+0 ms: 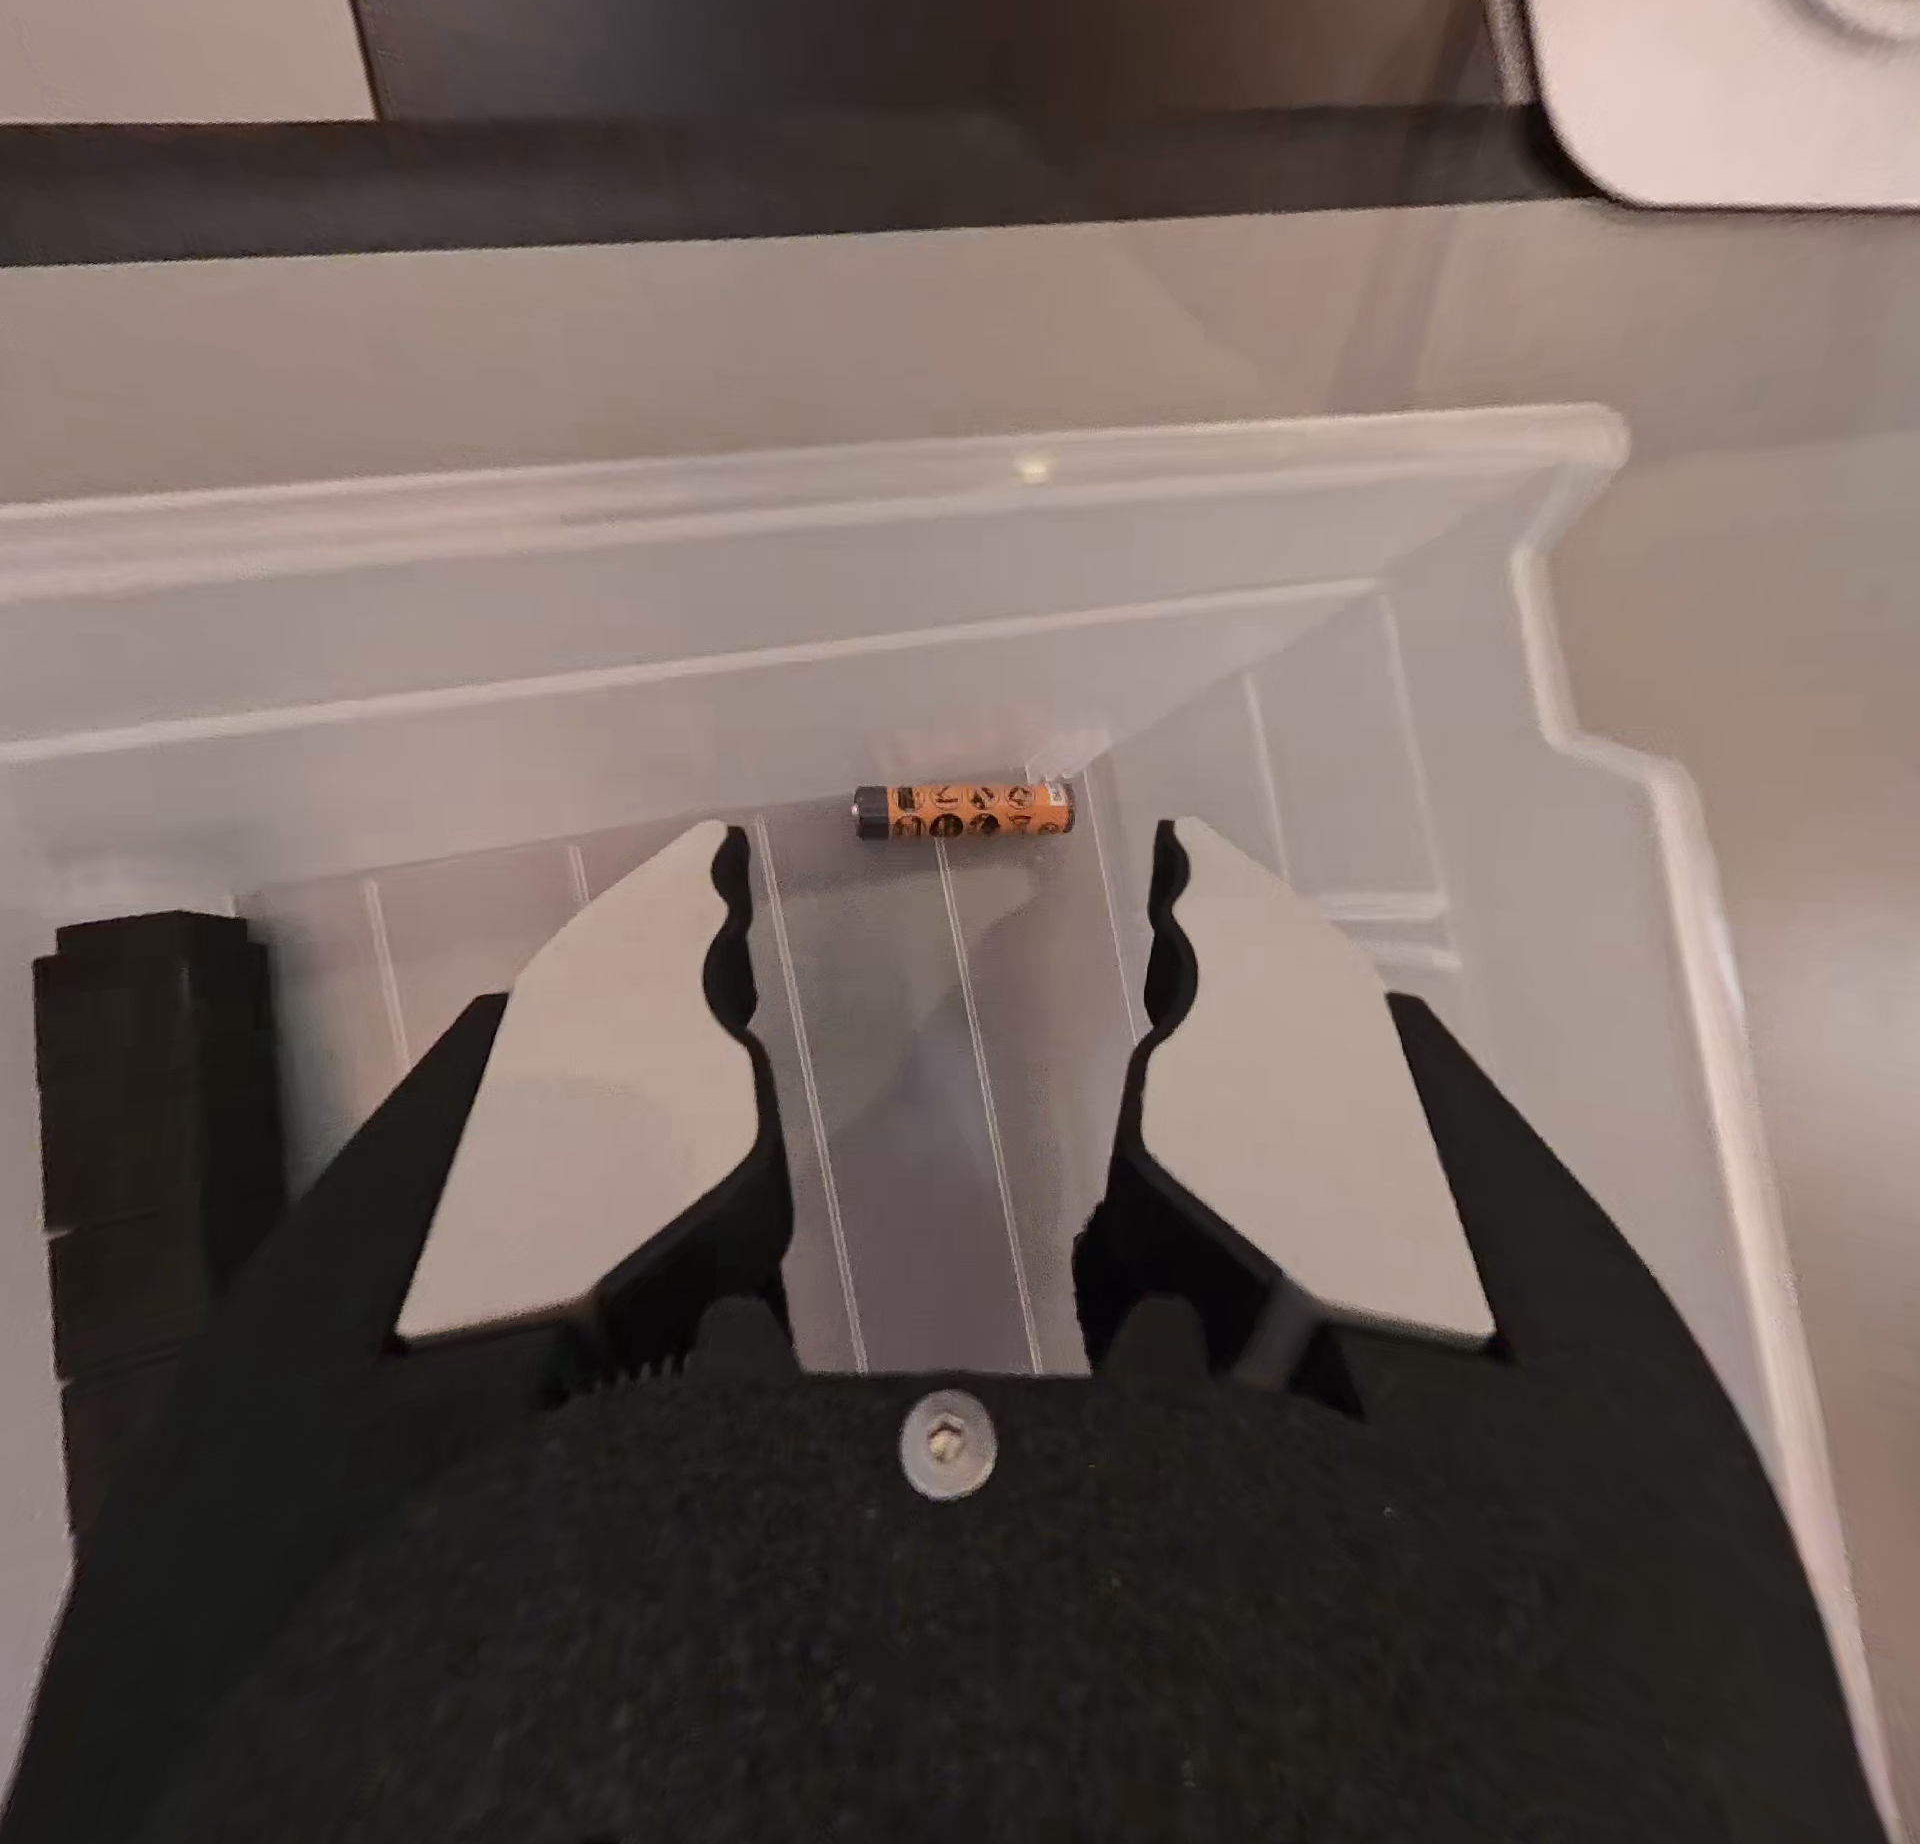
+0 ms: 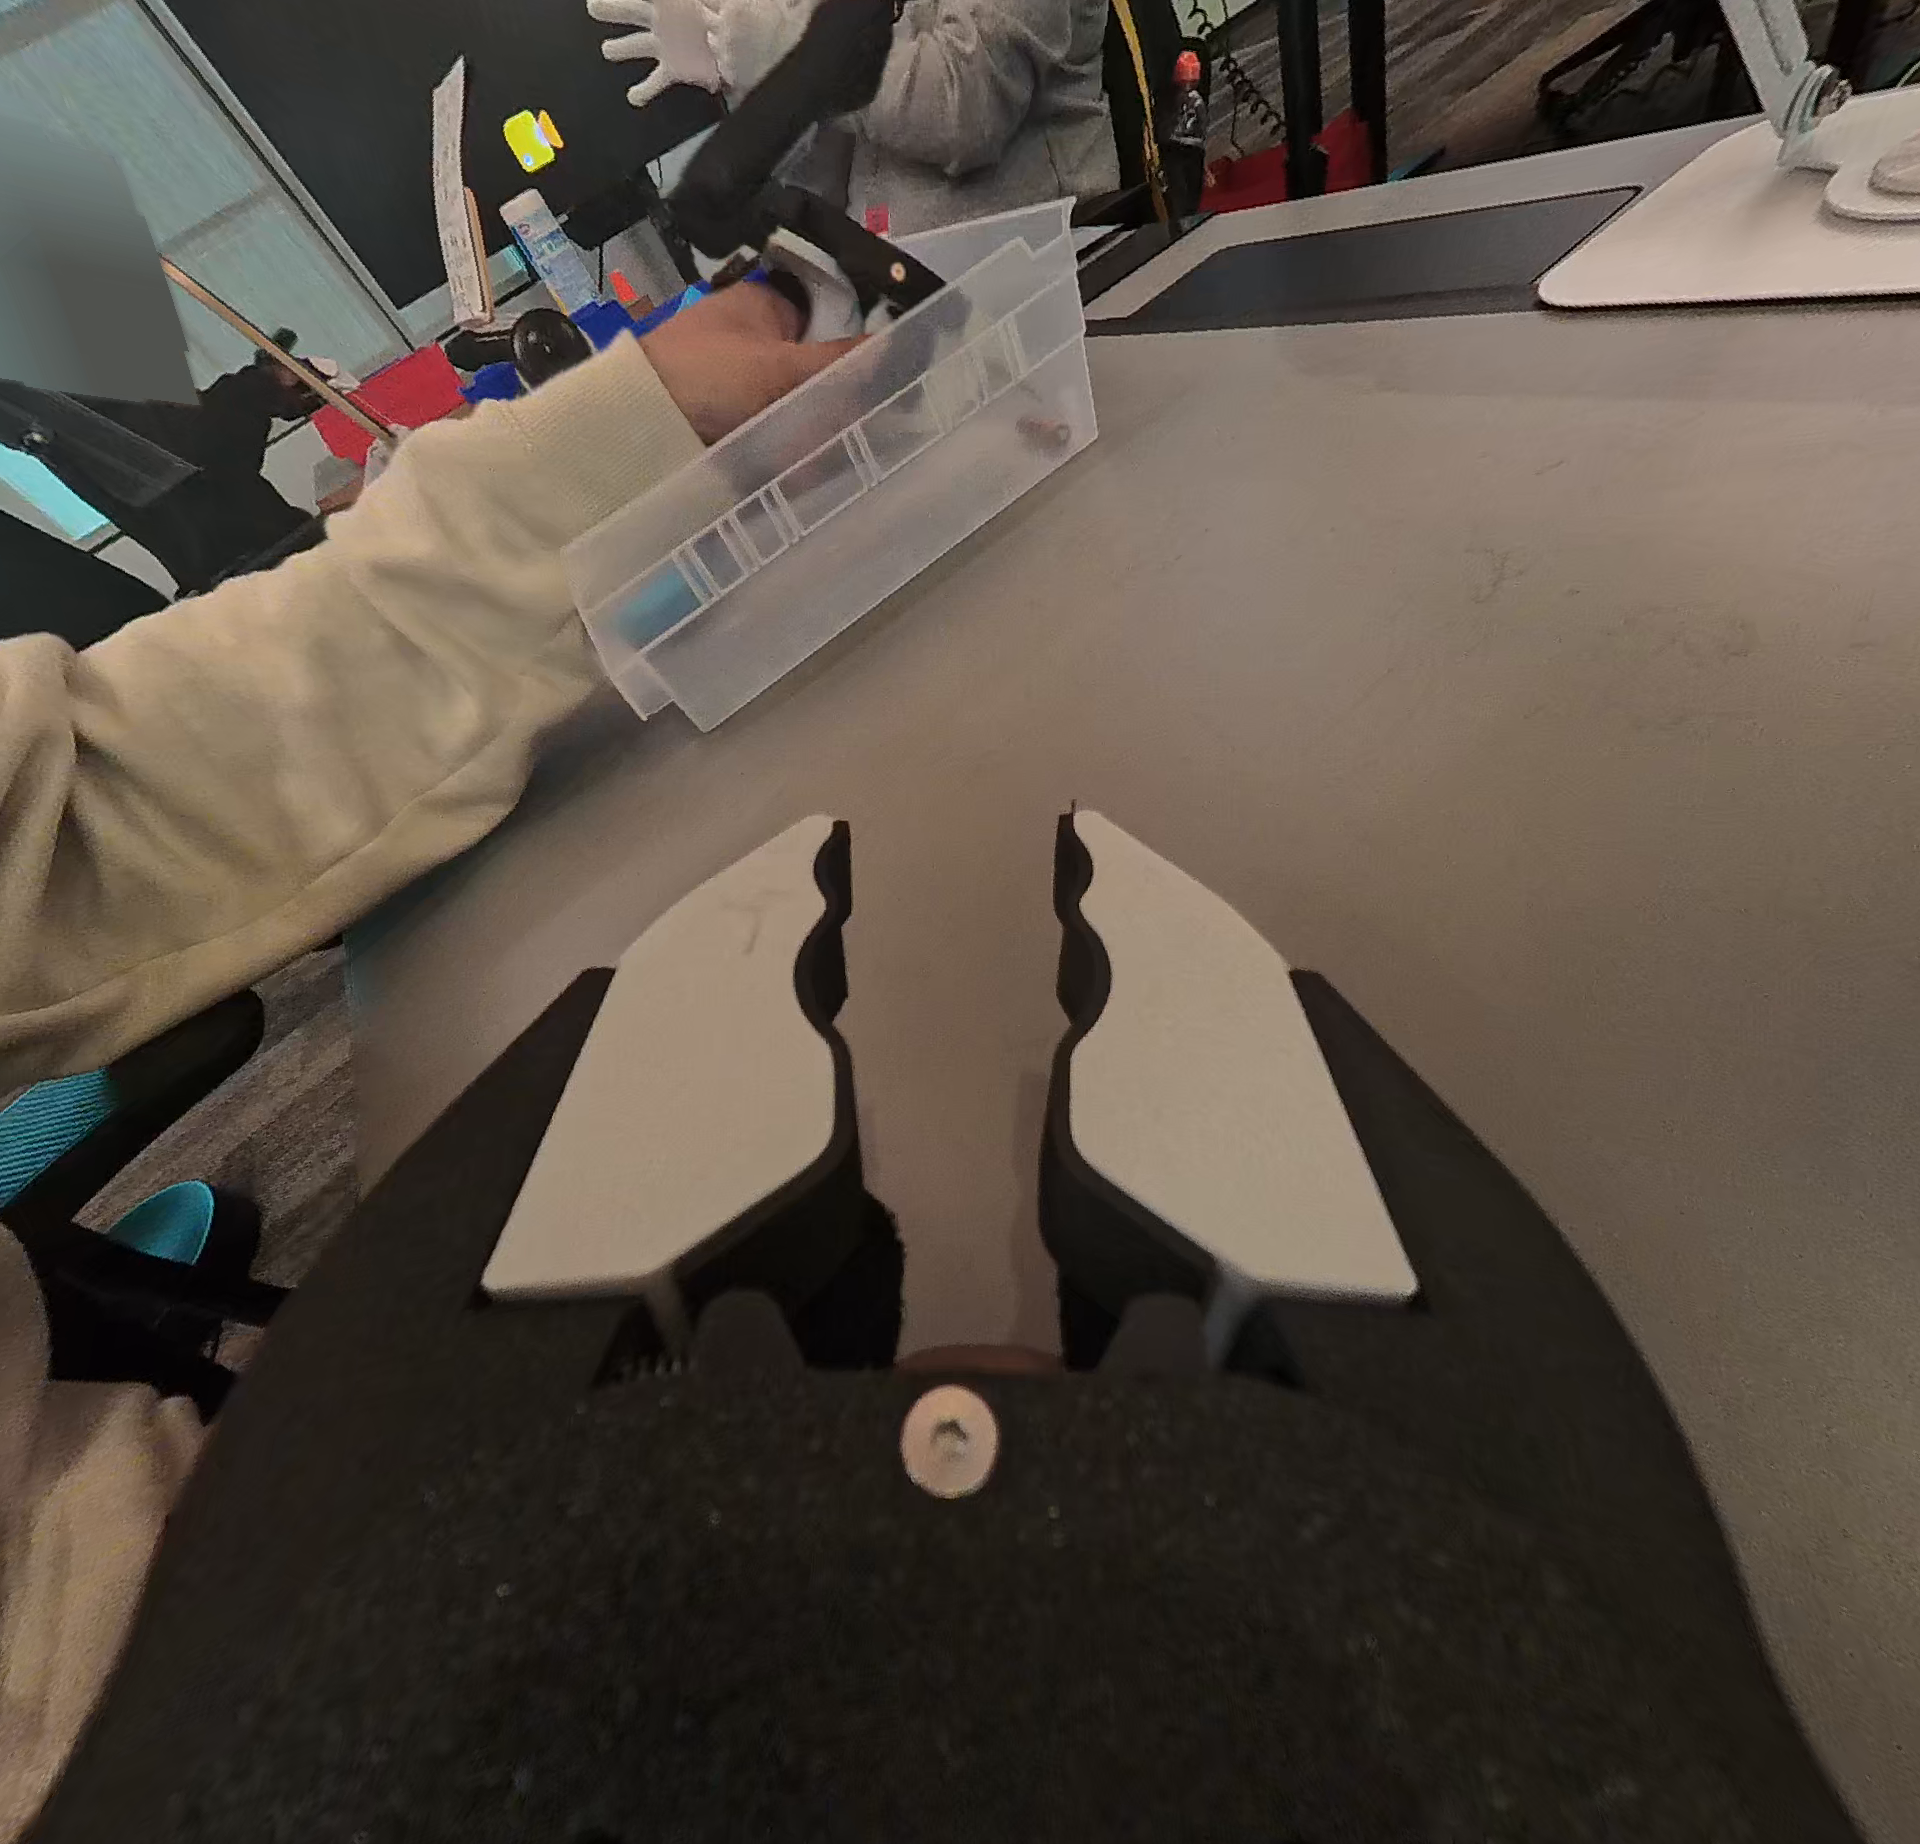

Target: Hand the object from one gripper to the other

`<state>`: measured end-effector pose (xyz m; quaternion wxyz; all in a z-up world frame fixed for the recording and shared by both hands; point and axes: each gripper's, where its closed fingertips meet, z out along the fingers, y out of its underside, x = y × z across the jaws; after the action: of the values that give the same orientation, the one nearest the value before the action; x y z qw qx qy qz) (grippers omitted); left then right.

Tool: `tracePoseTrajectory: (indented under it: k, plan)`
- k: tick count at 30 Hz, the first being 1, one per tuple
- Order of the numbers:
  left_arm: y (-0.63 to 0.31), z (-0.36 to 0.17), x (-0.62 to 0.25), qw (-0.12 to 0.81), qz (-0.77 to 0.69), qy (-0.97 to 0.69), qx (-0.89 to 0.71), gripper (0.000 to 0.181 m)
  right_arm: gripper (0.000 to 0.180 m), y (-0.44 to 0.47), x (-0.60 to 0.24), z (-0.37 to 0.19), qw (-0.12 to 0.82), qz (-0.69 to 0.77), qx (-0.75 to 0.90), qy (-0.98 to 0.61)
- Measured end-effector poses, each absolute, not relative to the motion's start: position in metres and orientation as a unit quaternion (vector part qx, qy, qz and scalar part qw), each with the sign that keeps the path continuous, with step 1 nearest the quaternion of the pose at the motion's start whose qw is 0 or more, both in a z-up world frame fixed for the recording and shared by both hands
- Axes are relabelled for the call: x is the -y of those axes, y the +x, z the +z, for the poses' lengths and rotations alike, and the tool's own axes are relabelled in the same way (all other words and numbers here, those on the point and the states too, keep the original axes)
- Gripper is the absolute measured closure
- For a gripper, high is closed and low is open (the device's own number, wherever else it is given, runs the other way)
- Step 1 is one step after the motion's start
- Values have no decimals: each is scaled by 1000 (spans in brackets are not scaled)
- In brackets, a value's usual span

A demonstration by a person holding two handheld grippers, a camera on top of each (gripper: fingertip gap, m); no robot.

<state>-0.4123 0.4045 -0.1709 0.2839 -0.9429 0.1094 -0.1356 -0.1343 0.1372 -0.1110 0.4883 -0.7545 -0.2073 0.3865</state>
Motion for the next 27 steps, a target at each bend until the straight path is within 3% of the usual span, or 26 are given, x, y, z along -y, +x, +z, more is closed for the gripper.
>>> tracePoseTrajectory:
  k: [15, 17, 27]
  plan:
    - [-412, -192, -417, 308, -50, -936, -165, 114, 142, -141, -128, -114, 447, 454, 191, -746]
    - [-413, -190, -419, 322, -55, -931, -165, 136, 143, -142, -126, -114, 444, 457, 194, -746]
    - [-414, -164, -409, 358, -88, -912, -180, 136, 143, -132, -123, -108, 450, 459, 190, -742]
